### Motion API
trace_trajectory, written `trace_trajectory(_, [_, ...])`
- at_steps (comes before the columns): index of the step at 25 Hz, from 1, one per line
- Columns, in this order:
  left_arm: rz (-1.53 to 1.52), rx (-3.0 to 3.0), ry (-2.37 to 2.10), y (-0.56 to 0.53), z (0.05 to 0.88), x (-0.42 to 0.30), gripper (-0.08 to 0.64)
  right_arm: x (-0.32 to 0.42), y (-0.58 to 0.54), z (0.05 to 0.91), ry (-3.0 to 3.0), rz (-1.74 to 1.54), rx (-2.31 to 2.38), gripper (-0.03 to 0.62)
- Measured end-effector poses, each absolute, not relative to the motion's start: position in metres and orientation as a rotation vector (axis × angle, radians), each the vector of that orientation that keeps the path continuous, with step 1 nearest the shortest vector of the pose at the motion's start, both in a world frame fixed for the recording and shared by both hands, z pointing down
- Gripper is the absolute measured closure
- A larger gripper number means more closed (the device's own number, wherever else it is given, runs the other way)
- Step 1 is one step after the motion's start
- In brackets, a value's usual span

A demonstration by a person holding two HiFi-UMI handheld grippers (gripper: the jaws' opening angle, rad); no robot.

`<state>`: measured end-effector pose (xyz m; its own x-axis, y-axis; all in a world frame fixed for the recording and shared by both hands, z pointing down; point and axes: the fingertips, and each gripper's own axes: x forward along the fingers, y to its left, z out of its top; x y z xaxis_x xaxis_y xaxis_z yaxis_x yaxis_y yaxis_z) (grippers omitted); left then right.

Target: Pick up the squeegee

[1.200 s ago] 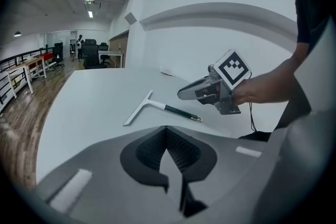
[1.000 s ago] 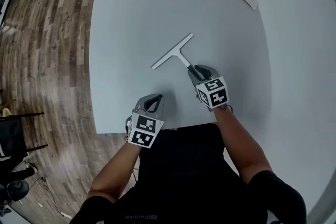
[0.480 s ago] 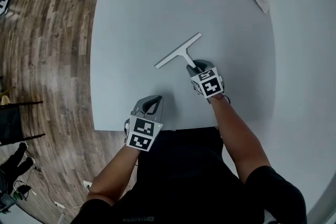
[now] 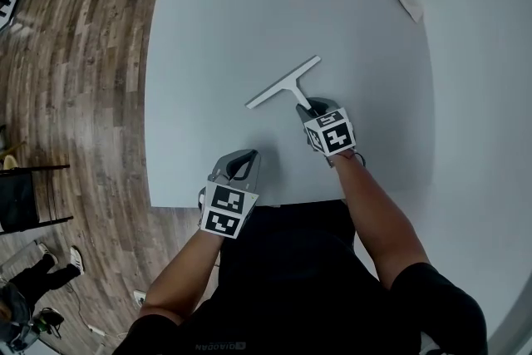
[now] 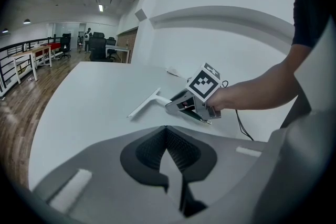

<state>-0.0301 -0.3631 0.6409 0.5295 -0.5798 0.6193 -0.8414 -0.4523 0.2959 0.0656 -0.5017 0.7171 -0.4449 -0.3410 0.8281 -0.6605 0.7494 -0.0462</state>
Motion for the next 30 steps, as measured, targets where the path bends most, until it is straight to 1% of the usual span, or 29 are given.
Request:
trace_trajectory(5, [0.566,2.243,-1.141,-0.359,0.632,-0.030,0.552,0.065,-0.489,0.679,-2.143,0.540,0.842,0.495])
trace_trajectory(11, [0.535,2.271,-1.183,-0.368,0.614,-0.042,0.552,0.064,-0.470,0.605,-2.304,0.622,0.940,0.495])
trace_trajectory(16, [0.518,2.362,-1.185,-0.366,0.592,-0.025,0.552,0.071,-0.443,0.560,-2.445,0.658,0.989,0.495])
trace_trajectory(19, [0.485,2.413,-1.194,-0.344,0.582,-0.005,0.552,0.082,-0.409,0.552,-2.526,0.738,0.976,0.495])
trace_trajectory(22, [0.423,2.430,-1.220,-0.338,0.549,-0.010,0.552,0.072,-0.395,0.517,-2.606,0.869,0.940,0.495])
trace_trajectory(25, [0.398,2.427,-1.231,-0.328,0.534,-0.009,0.552,0.073,-0.383,0.496,-2.691,0.964,0.911,0.495])
trace_trajectory(30, [0.325,2.386,-1.281,-0.318,0.514,-0.003,0.552,0.088,-0.358,0.477,-2.709,0.821,0.879,0.495])
